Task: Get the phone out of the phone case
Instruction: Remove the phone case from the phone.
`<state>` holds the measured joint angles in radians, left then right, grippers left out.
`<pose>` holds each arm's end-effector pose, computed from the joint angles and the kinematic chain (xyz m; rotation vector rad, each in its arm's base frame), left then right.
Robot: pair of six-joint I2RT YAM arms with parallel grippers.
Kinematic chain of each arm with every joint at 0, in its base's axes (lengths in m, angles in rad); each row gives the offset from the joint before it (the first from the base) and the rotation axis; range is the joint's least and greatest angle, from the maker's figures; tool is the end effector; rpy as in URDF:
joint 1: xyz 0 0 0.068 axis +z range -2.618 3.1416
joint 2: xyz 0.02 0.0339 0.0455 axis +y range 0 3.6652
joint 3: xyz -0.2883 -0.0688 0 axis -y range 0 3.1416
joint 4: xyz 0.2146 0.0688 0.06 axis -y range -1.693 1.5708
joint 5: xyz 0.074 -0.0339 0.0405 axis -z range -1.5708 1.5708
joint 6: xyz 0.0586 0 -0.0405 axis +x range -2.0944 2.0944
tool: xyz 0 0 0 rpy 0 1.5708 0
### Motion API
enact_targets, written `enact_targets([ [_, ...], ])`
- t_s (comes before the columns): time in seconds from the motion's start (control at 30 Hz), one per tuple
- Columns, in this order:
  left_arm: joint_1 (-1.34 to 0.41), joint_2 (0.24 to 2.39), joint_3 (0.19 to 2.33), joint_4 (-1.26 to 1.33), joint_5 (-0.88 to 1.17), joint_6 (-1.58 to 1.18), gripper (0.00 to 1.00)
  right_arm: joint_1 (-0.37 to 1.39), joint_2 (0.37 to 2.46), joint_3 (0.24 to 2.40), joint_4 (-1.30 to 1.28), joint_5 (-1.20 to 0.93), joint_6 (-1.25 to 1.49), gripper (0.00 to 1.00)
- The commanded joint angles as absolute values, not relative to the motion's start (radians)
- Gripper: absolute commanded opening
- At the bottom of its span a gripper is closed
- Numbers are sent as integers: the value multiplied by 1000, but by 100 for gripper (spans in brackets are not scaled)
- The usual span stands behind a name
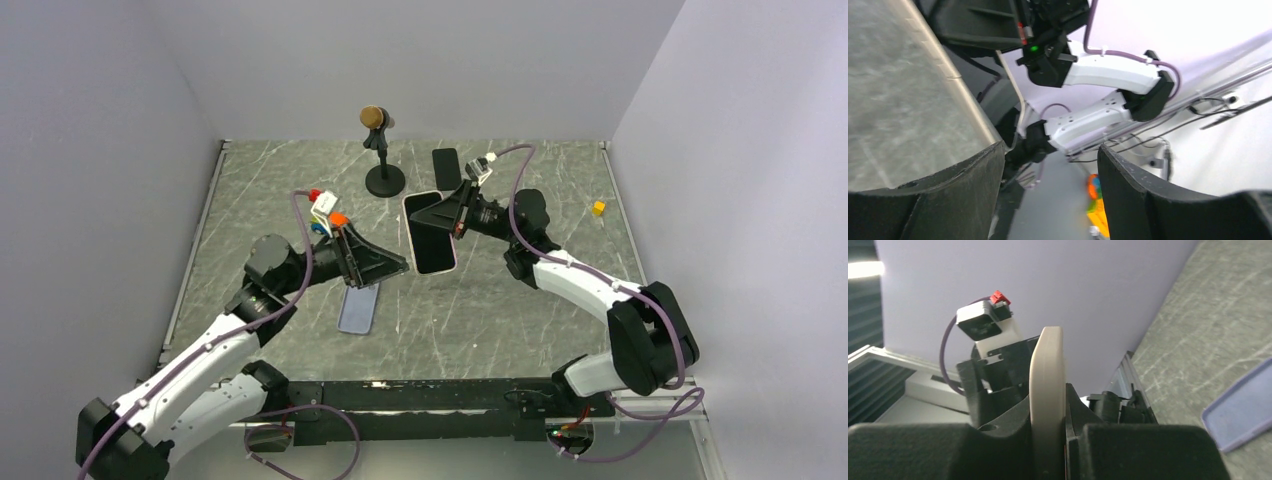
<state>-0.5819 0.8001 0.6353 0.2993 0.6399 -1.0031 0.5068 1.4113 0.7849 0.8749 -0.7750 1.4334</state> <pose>0.1149 -0.1175 0.3605 0.2612 1.7067 -1.6912 0.2385 0.1793 0.3494 -0.0352 1.7737 2.0282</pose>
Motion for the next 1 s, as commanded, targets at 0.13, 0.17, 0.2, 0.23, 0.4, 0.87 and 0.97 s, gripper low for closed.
enact_targets([
  [0.13,-654,903,639,609,681,-1244,69,498,1351,826,779,-712,1355,0],
  [0.17,-656,903,632,606,673,-1239,68,499,1352,823,790,-712,1363,0],
  [0.2,-656,901,629,593,666,-1230,68,497,1353,822,798,-712,1373,0],
  [0.23,-659,897,628,573,659,-1214,68,496,1356,818,809,-712,1383,0],
  [0.4,-660,869,623,474,627,-1158,72,480,1372,794,882,-710,1447,0],
  [0.87,-664,944,597,580,626,-1181,75,472,1437,778,1023,-727,1546,0],
  [0.97,-664,950,593,588,613,-1181,75,472,1431,781,1014,-730,1538,0],
])
